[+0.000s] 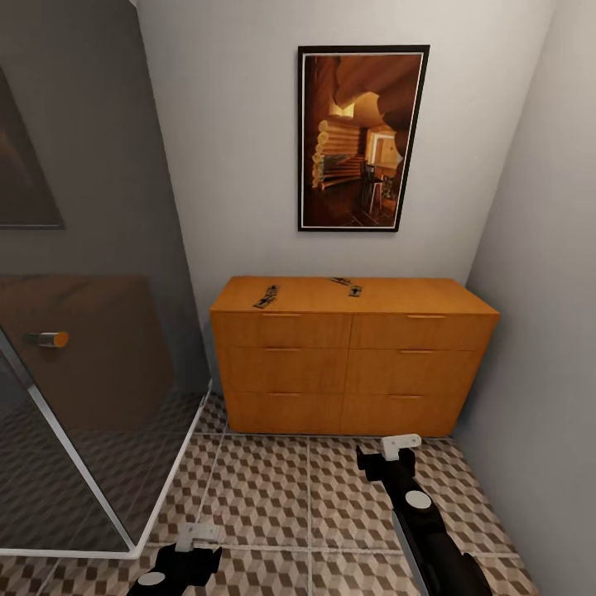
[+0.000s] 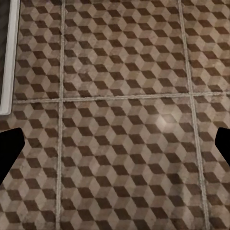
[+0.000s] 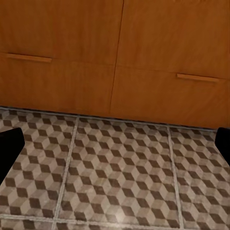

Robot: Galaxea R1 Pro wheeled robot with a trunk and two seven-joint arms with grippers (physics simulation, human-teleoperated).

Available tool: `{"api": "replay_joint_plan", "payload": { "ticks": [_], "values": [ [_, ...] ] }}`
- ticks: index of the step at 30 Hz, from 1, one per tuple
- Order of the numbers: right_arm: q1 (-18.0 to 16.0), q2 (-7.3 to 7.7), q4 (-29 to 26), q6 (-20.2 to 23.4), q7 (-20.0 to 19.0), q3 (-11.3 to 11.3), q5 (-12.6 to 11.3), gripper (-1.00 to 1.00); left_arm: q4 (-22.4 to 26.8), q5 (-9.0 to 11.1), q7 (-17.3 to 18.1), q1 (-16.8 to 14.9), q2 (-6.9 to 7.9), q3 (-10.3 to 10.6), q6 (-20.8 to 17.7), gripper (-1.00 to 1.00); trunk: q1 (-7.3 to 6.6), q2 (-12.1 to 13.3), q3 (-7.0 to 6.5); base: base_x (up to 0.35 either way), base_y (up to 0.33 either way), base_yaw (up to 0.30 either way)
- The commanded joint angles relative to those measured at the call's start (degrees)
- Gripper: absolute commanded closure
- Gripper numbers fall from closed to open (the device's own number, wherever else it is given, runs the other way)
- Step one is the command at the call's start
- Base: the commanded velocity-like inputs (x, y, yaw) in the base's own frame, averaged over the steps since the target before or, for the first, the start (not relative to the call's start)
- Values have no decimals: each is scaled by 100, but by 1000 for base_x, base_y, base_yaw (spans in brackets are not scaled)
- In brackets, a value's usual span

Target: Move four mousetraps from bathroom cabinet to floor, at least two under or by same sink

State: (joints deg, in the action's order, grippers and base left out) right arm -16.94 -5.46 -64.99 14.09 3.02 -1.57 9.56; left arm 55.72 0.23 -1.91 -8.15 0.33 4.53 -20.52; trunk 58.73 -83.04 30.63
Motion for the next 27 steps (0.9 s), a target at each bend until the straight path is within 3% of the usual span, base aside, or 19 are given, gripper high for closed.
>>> {"api": "replay_joint_plan", "payload": {
  "ticks": [1,27],
  "values": [
    [-3,1,-8,42,23,-10,49,-100,9,3,-20,-2,3,13,-31,-100,0,-3,6,0,0,-3],
    [-3,2,-4,48,23,-10,46,-100,9,3,-20,-2,3,21,-31,-100,0,-3,6,0,0,0]
  ]
}}
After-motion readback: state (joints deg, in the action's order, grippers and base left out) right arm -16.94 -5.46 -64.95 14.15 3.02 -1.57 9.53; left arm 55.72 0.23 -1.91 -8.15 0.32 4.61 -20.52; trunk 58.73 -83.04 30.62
